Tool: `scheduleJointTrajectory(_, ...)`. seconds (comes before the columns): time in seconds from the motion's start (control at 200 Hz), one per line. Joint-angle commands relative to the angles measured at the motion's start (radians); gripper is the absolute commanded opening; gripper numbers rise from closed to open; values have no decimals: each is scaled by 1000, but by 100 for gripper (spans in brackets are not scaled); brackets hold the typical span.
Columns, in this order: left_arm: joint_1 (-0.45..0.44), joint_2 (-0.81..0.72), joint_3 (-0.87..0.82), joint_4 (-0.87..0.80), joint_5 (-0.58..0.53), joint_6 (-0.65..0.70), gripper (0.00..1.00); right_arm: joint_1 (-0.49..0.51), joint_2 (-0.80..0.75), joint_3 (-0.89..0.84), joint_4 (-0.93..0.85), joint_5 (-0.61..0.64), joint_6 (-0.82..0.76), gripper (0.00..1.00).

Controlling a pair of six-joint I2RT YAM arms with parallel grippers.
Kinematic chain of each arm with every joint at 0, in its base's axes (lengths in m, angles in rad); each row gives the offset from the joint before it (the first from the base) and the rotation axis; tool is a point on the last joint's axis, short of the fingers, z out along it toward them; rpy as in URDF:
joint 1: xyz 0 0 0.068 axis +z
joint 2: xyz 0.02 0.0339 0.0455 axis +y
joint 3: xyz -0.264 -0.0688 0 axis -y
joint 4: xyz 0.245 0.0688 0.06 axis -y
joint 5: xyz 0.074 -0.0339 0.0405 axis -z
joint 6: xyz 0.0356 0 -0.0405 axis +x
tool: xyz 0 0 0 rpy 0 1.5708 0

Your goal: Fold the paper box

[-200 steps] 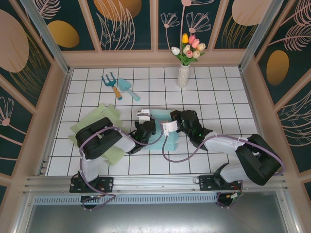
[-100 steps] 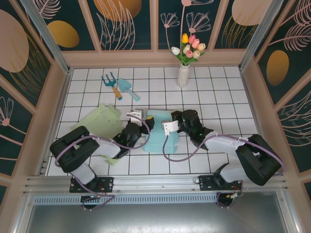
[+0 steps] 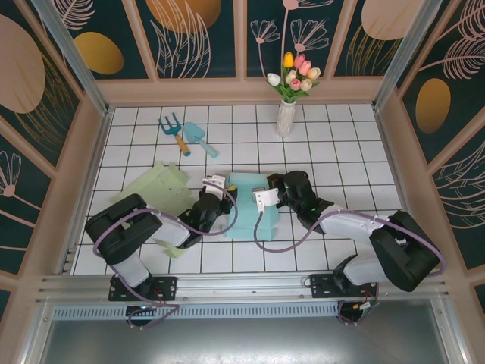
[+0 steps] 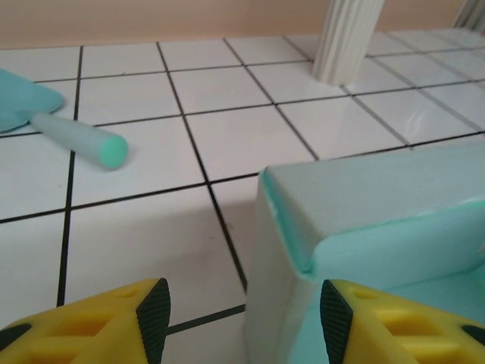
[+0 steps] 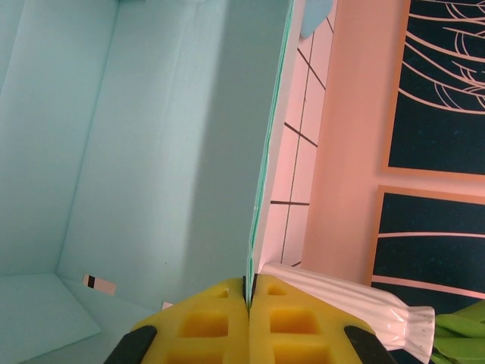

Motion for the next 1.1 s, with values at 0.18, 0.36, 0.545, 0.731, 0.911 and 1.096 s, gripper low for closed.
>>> scheduleJointTrajectory(0.18,1,104,77,64,-81,42,41,9,0,7,-85,-45,14,0)
scheduleJointTrajectory(0.36,1,124,75,106,-78,43,15,8,3,7,-77,-45,16,7)
scheduleJointTrajectory(0.545,1,141,73,128,-70,42,4,16,-1,20,-97,-46,31,21)
scheduleJointTrajectory(0.731,1,157,59,154,-115,39,1,26,-71,69,-162,-109,122,33)
scheduleJointTrajectory(0.911,1,148,36,175,-165,20,0,21,-140,104,-195,-127,249,34)
scheduleJointTrajectory(1.096,1,150,39,175,-205,10,0,35,-243,124,-35,-86,758,34)
